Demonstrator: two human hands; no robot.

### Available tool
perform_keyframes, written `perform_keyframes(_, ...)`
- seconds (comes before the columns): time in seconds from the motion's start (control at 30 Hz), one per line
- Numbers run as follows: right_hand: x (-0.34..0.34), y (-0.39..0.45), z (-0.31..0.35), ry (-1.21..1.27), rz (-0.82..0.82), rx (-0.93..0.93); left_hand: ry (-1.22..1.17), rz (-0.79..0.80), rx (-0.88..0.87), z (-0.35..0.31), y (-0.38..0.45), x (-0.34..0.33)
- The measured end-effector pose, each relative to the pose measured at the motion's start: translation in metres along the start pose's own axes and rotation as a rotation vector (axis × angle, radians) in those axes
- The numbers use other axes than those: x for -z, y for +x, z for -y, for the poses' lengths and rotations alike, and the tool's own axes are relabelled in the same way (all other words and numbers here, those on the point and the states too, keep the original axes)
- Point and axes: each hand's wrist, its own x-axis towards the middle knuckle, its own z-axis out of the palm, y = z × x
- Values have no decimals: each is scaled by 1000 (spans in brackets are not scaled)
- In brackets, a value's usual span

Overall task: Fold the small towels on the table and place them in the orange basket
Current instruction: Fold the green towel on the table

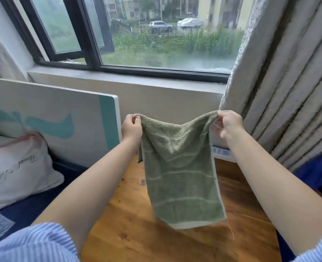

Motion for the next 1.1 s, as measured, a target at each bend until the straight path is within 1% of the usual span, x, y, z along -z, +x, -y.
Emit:
perform_keyframes(0.1, -34, 9, 10, 31, 37, 75, -47, -53, -61, -15, 26, -15)
perform_keyframes(0.23, -48, 4, 15, 11, 61, 175, -130, -74, -123, -21, 47, -13)
perform_keyframes(0.3, -43, 3, 9, -89, 33, 213, -70, -83, -166, -10, 53, -2)
perform_keyframes(0.37, -33, 3, -10, -204, -19, 201, 34, -55, -173, 9, 55, 10)
perform_keyframes(0.47, -12, -1, -56, -428, -60, 80, 245, 116, -90, 54, 51, 29)
perform_keyframes(0.6, 19, -27, -119, -841, -73, -122, 693, 420, -13, 118, 46, 46)
perform_keyframes(0.67, 30, -49, -160, -1086, -33, -207, 884, 593, 29, 150, 35, 56)
perform_keyframes(0.73, 39, -73, -202, -1232, -4, -322, 1027, 744, 34, 183, 19, 66)
perform_keyframes(0.8, 48, -96, -239, -1292, 18, -423, 1115, 862, 44, 214, 1, 75)
perform_keyframes(0.87, 54, -117, -266, -1343, 32, -493, 1178, 961, 80, 237, -14, 83)
perform_keyframes(0.93, 56, -136, -289, -1415, 82, -547, 1237, 1040, 100, 257, -28, 92)
perform_keyframes(1.03, 62, -160, -314, -1493, 167, -589, 1230, 1074, 147, 283, -42, 105)
perform_keyframes(1.1, 67, -174, -327, -1548, 194, -598, 1224, 1098, 188, 301, -48, 114)
